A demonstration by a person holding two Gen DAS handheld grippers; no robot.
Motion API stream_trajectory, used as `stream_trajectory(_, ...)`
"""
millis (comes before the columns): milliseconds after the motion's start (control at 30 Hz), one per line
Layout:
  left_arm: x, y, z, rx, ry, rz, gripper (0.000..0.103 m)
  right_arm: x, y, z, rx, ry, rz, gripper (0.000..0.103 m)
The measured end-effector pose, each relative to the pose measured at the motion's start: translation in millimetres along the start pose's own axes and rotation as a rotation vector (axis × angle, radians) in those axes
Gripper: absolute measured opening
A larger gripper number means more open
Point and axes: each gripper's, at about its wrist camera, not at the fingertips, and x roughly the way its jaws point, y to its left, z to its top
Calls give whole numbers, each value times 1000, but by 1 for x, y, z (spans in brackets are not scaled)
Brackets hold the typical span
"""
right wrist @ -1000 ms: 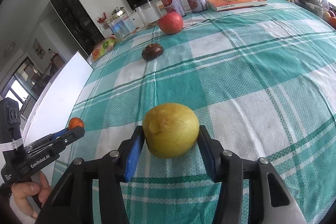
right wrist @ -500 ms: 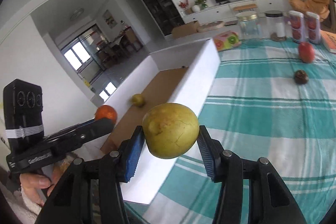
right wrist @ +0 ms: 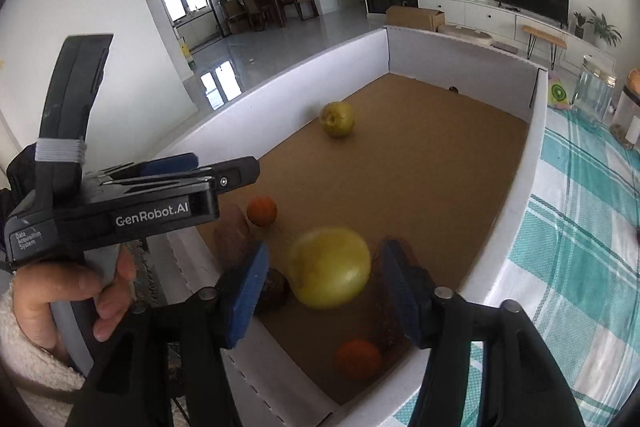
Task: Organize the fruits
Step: 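Carry the tangerine and yellow fruit into the box and open both tools, then return both tools to the tablecloth toward the mangosteen and red apple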
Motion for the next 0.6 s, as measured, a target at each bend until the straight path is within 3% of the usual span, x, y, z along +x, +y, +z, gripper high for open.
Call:
stream_trajectory(33, -1, -5, 1, 4, -10, -8, 91, -11, -9, -1, 9, -38, -24, 88)
stream_trajectory(133, -9, -26, 3, 28, -38, -41, 91, -43, -46, -11, 63, -139, -131, 97)
stream_trajectory(233, -21, -57, 3, 73, -67, -110, 91, -64, -104, -38, 151, -191, -280, 100)
stream_trajectory(433, -54, -152, -14, 254, -108, -322, 96, -92, -241, -119, 359, -82, -656, 100)
stream_trajectory(500, -55, -186, -28, 309, -65, -404, 98, -115, -273, -143, 438, -74, -731, 100)
stream_trajectory(600, -37, -243, -56, 393, 88, -515, 98, -141, -296, -173, 524, -84, -808, 100)
